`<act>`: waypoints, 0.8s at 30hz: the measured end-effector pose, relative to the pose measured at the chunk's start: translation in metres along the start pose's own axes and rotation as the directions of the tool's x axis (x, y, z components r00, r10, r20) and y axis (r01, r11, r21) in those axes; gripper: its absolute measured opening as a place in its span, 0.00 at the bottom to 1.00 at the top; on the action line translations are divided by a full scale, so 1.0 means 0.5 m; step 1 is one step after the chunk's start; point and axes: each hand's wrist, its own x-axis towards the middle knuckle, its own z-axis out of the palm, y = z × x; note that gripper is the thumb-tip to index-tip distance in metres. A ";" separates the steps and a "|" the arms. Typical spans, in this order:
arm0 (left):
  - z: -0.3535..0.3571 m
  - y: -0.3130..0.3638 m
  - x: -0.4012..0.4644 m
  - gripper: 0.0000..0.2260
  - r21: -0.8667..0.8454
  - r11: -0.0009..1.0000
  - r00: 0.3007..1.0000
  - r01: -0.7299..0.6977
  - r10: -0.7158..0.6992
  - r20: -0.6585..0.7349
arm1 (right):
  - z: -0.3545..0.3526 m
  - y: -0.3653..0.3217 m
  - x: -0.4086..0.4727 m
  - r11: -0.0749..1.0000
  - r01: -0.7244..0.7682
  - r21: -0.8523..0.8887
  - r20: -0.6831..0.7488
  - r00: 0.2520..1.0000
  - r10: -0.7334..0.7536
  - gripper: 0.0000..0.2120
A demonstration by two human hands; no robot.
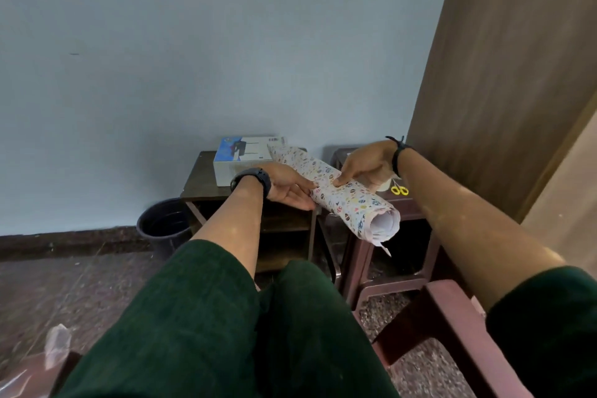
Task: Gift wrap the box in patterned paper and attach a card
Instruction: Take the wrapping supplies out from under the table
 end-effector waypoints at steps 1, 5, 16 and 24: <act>0.009 0.007 0.003 0.18 0.010 1.000 1.000 -0.024 0.024 -0.013 | -0.003 0.002 -0.008 1.000 0.011 -0.003 -0.036 0.999 -0.011 0.14; 0.048 0.038 0.041 0.17 -0.007 0.989 0.985 -0.149 0.148 -0.091 | -0.023 0.015 -0.031 0.993 0.112 -0.036 -0.267 0.957 -0.118 0.06; 0.190 0.204 0.264 0.12 -0.017 0.898 0.865 -0.440 0.418 -0.279 | -0.226 0.129 0.025 0.937 0.346 -0.041 -0.781 0.574 -0.246 0.18; 0.332 0.251 0.481 0.16 0.093 0.848 0.826 -0.521 0.529 -0.192 | -0.394 0.262 0.100 0.947 0.321 -0.013 -0.911 0.387 -0.144 0.16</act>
